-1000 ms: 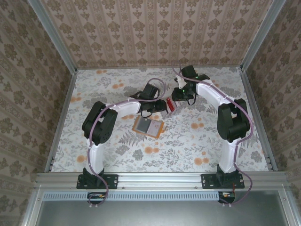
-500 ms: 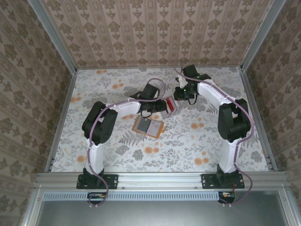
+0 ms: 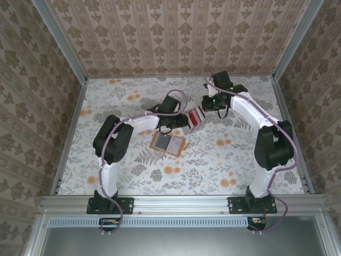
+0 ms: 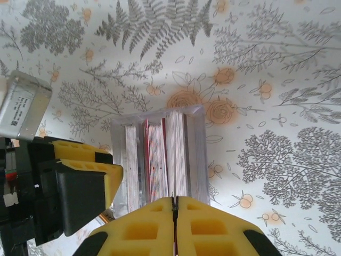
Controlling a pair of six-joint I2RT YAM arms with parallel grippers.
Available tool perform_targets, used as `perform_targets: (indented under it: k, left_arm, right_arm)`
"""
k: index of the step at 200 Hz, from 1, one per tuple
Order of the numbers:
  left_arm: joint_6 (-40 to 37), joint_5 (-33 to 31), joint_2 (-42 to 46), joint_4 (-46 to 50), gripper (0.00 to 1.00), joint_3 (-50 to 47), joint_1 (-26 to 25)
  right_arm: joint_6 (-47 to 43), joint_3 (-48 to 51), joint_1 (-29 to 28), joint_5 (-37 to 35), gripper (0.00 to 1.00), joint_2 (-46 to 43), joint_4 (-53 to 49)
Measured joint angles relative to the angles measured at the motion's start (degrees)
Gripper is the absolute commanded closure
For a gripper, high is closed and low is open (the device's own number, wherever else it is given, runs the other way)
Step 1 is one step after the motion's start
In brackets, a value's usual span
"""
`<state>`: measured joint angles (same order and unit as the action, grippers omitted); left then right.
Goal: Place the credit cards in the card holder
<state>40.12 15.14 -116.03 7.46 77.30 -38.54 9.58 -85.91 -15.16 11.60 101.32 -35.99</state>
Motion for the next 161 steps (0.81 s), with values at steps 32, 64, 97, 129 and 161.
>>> perform_targets:
  k: [32,64,97,129,161]
  left_arm:
    - [-1.4,-1.4,3.4,1.5,0.65,-0.9,1.2]
    - [-2.7,-2.6,6.9,1.6,0.65,-3.7,3.5]
    - [-3.8,-3.5,7.3,2.1,0.66,-7.5,6.2]
    - [-4.2,-3.8,7.3,3.1,0.67,-10.0,7.5]
    - [-4.6,-4.1,7.3,2.8,0.68,-12.3,7.5]
  right_arm:
    - [1.1,4.7,0.0,-0.7,0.93,-4.9,3.0]
    - [3.0,12.4,0.0,1.0,0.92,-11.7,7.3]
    - [5.9,19.2,-0.7,5.8,0.93,-17.2,11.7]
    - [13.0,27.4,-3.2,12.6,0.93,-20.2,20.6]
    - [19.6,34.3,-9.7,14.6,0.93,-19.4,27.9]
